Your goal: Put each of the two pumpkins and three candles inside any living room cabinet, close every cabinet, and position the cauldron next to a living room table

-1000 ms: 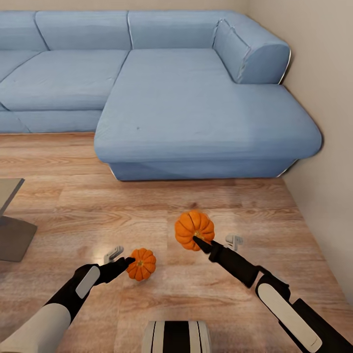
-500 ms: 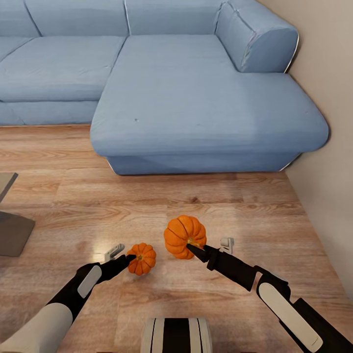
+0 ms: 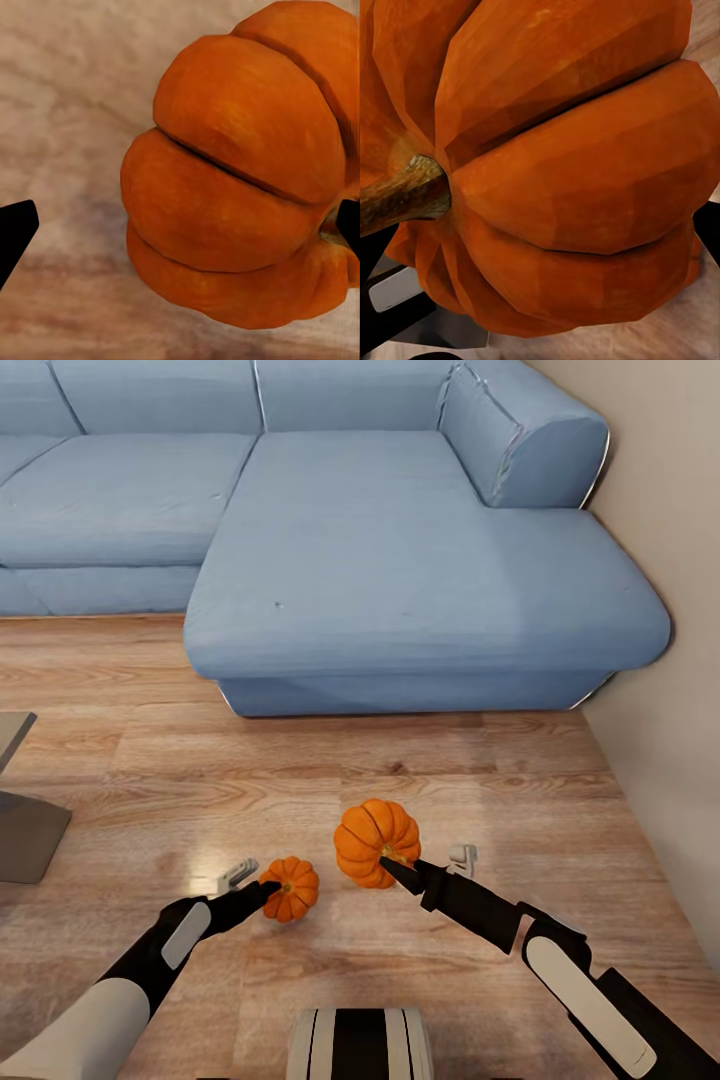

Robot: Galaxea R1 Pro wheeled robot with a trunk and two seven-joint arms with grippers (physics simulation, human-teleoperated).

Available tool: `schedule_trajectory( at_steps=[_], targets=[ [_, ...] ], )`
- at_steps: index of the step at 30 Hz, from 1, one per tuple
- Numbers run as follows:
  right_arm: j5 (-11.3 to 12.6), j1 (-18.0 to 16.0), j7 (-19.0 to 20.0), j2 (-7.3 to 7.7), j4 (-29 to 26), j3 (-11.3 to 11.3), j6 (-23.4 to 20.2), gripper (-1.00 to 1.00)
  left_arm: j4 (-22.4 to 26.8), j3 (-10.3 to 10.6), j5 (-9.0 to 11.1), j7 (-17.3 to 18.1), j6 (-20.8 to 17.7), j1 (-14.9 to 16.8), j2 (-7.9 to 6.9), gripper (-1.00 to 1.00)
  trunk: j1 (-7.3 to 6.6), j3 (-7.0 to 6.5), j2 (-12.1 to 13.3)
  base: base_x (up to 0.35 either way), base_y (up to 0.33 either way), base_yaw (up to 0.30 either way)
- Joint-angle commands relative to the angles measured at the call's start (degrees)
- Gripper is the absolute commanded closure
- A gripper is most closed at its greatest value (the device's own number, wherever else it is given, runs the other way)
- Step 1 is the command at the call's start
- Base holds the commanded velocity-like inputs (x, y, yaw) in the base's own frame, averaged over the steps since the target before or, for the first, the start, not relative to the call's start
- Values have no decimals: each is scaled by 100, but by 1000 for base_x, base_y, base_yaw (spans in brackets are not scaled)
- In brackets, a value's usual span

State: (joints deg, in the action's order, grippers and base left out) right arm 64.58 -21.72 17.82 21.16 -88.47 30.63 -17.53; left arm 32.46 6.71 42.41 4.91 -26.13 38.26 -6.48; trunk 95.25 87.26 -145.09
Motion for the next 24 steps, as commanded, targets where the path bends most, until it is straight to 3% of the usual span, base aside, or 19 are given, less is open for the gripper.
schedule_trajectory(
  at_steps=[1,12,24],
  targets=[
    [54,-5,-6,3,1,4,-23,100,-87,35,-73,7,-7,-3,-3,-100,1,4,-1,0,0,0],
    [54,-4,-7,-15,13,4,-23,100,-67,55,-216,84,-7,-4,-3,-100,9,70,-5,0,0,0],
    [54,-3,-11,-16,14,4,-23,100,-65,379,-216,113,124,-4,-3,-100,11,92,-6,0,0,0]
  ],
)
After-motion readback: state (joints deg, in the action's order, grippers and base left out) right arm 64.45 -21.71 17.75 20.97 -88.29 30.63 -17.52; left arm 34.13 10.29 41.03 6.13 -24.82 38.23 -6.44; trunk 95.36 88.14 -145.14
